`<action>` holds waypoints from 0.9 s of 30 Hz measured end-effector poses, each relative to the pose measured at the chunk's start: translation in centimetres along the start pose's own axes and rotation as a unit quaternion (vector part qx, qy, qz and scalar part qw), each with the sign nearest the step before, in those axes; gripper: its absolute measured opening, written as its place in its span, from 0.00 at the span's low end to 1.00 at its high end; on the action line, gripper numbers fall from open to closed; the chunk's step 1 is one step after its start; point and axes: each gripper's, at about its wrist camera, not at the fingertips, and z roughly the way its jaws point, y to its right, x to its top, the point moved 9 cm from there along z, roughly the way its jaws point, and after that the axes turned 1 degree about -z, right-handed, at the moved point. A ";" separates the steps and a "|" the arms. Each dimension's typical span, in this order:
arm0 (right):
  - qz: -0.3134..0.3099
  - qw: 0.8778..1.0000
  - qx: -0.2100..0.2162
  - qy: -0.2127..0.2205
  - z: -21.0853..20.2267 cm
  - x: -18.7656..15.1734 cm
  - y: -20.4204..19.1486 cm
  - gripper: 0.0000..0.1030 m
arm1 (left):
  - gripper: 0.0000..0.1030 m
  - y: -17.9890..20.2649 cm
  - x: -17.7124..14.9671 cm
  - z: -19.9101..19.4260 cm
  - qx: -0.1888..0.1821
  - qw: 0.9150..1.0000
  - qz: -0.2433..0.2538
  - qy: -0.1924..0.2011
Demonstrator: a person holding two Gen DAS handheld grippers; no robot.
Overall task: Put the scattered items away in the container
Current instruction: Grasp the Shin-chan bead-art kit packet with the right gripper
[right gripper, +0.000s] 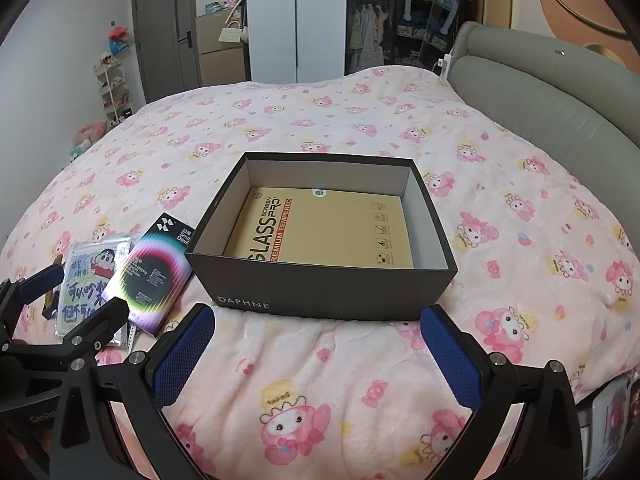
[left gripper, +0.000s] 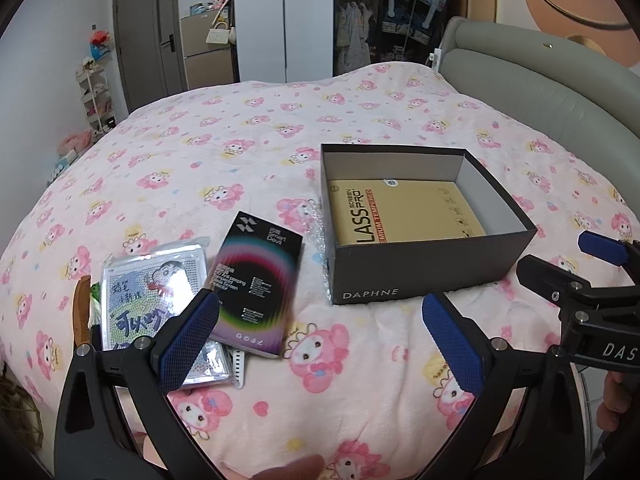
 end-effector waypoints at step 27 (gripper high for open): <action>-0.183 0.943 0.227 -0.160 10.4 -5.1 -23.6 0.43 | 0.65 -23.8 -11.1 3.5 0.076 0.957 -0.264 -0.097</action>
